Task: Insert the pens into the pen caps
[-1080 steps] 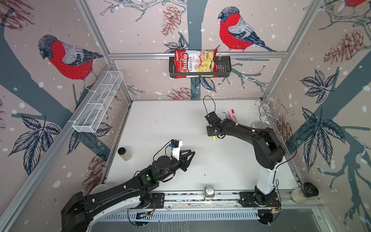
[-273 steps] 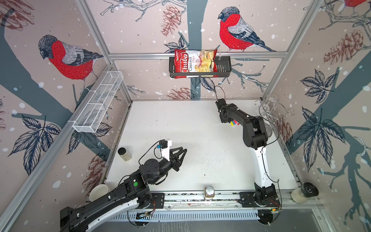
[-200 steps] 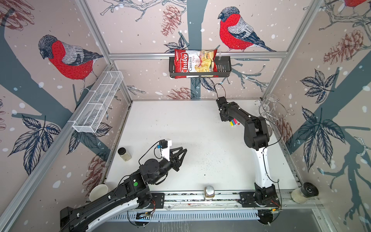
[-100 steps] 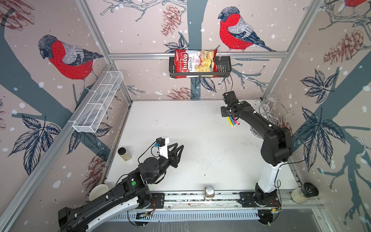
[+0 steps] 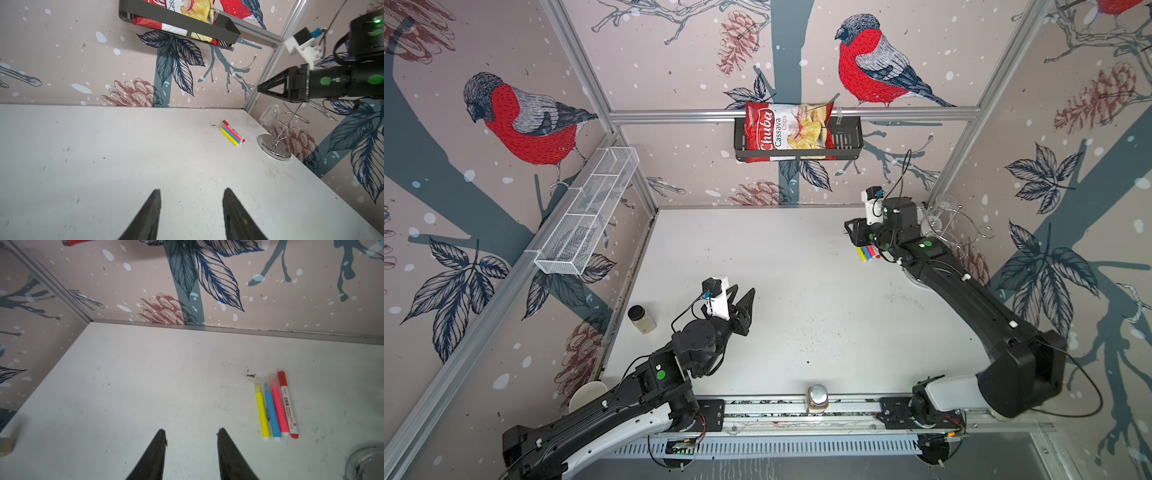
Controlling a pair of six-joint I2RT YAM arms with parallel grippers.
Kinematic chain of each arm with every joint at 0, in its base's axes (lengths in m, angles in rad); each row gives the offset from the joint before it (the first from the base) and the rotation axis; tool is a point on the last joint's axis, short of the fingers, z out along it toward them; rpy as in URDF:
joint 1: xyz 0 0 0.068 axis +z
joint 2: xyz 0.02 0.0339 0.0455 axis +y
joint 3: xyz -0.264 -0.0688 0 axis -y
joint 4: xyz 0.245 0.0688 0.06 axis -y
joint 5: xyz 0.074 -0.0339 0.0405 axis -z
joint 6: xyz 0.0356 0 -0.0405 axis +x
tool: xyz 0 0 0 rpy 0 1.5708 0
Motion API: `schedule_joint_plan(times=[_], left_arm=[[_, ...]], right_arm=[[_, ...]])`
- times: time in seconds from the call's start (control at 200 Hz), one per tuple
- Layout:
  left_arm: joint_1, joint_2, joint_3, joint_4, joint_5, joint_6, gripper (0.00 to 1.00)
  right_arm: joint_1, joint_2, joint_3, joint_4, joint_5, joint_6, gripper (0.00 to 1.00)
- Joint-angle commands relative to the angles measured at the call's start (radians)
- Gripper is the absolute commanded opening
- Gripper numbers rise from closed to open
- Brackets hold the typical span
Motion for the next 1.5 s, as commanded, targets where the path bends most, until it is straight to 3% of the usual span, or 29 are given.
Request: schedule_joint_plan(times=[0.0,0.135,0.46,0.52,0.685,0.695,0.7,0.705,0.725,0.911,0.986,1.031,1.346,1.496], left_arm=[[0.003,0.008,0.021,0.021,-0.059,0.056,0.5],[0.003,0.022,0.036,0.026,-0.09,0.084,0.52],[0.003,0.027,0.051,0.049,-0.135,0.13,0.59],[0.003,0.02,0.051,0.054,-0.14,0.135,0.6],[0.003,0.01,0.05,0.046,-0.169,0.153,0.67],[0.003,0.01,0.051,0.043,-0.172,0.155,0.68],[0.003,0.01,0.05,0.042,-0.173,0.156,0.68],[0.003,0.01,0.051,0.042,-0.175,0.157,0.68],[0.003,0.009,0.051,0.038,-0.183,0.159,0.69],[0.003,-0.012,0.043,0.001,-0.274,0.165,0.7],[0.003,-0.03,0.021,0.01,-0.325,0.173,0.94],[0.003,-0.043,0.007,0.018,-0.357,0.173,0.97],[0.003,-0.087,-0.065,0.038,-0.566,0.133,0.98],[0.003,-0.095,-0.132,0.071,-0.531,0.167,0.98]], right_arm=[[0.002,-0.091,-0.066,0.168,-0.079,0.028,0.47],[0.003,-0.198,-0.131,0.216,-0.088,0.04,0.52],[0.005,-0.295,-0.173,0.188,0.043,0.038,0.56],[0.005,-0.31,-0.182,0.185,0.067,0.041,0.64],[0.009,-0.361,-0.221,0.188,0.134,0.026,0.68],[0.01,-0.365,-0.226,0.189,0.136,0.023,0.73],[0.01,-0.366,-0.228,0.19,0.136,0.022,0.87],[0.011,-0.369,-0.23,0.191,0.137,0.019,0.94],[0.011,-0.379,-0.242,0.199,0.141,0.011,1.0],[0.014,-0.488,-0.379,0.288,0.26,-0.004,0.99],[0.014,-0.515,-0.413,0.295,0.315,-0.009,1.0],[0.014,-0.527,-0.431,0.301,0.347,-0.013,0.99],[0.014,-0.604,-0.58,0.324,0.493,0.0,0.99],[0.014,-0.659,-0.677,0.356,0.549,0.025,0.99]])
